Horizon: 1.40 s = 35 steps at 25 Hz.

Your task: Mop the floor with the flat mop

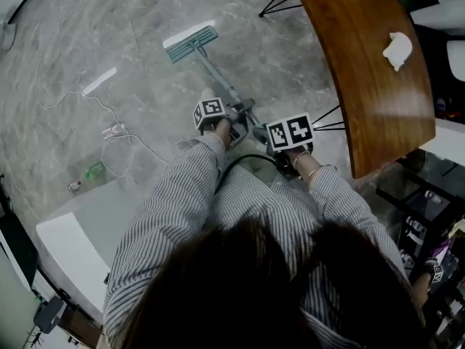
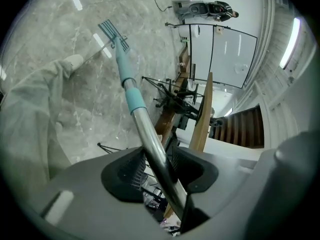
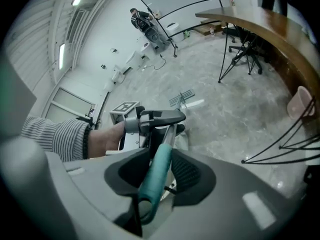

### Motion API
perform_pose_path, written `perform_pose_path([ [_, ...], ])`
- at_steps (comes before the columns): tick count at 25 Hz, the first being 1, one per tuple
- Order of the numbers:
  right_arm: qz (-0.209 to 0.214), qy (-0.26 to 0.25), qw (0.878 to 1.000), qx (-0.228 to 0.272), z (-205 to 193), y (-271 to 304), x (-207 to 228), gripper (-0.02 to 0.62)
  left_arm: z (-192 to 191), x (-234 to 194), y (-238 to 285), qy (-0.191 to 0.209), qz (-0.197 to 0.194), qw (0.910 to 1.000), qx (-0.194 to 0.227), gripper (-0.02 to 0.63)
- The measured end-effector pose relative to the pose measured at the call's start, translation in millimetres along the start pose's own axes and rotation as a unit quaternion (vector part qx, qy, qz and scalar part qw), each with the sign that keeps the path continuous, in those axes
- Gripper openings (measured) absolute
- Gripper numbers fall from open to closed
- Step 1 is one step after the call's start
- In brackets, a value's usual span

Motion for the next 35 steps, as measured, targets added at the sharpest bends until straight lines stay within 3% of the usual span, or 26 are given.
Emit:
perform_pose_path([
  [4,0.008,0.008,1.0,-0.006,-53,-28,12,0.137,-59,-5,3,0.003,0.013,0.9993,-0.034,0.158],
  [8,0.027,0.044,0.999,0.016,-92,-56,15,0.138,-107,-4,-2,-0.02,0.011,0.9995,-0.023,0.156],
  [14,0.048,0.064,0.997,0.008,-137,-85,12,0.148,-163,-2,-13,-0.035,0.011,0.9987,-0.035,0.155],
  [20,0.043,0.07,0.997,0.012,-157,-80,3,0.148,-172,-12,-25,-0.021,0.024,0.9973,-0.066,0.16],
  [25,0.026,0.06,0.998,0.009,-156,-79,4,0.144,-172,-16,-20,-0.024,0.011,0.9977,-0.062,0.16],
  [35,0.051,0.09,0.994,0.032,-174,-69,1,0.146,-179,-28,-32,-0.026,0.002,0.9987,-0.043,0.155],
])
Point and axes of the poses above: the fingertips, and each gripper's own axes: y forward along the fingers, x to its right, z out of its top, the point moved 10 cm from there along -y, backward along the fingers, and after that the axes turned 3 degrees about y, right-handed, at the moved point
